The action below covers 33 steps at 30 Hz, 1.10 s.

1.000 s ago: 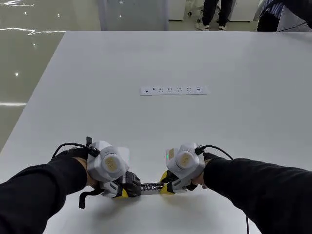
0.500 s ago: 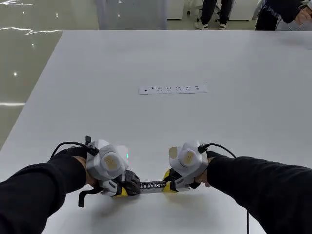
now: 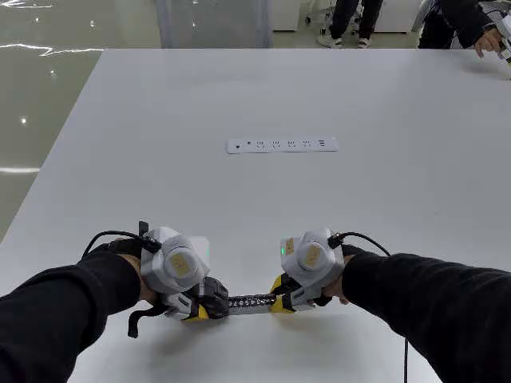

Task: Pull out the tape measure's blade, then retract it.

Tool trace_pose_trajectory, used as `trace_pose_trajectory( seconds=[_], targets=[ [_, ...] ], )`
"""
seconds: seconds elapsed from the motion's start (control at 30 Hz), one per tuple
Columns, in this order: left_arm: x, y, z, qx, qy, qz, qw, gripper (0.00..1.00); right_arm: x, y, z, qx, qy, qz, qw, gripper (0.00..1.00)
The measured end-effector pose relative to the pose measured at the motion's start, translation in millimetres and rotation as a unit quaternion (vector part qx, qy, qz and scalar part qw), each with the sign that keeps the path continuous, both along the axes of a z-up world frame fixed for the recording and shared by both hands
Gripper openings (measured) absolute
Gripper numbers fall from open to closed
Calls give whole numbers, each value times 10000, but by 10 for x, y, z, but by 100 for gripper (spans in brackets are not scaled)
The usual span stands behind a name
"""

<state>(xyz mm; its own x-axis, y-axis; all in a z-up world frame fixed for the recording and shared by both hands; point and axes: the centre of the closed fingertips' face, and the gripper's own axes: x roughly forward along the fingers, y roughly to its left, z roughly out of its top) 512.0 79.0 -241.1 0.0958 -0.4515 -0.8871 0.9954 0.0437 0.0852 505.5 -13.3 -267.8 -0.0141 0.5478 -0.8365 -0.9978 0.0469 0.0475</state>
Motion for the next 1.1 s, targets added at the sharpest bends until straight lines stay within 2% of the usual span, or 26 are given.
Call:
trace_pose_trajectory(
  seconds=[1.1],
  targets=[
    [0,-8,-4,5,-15,9,10000,32,16,-223,-8,-100,-13,-84,9999,8]
  ],
)
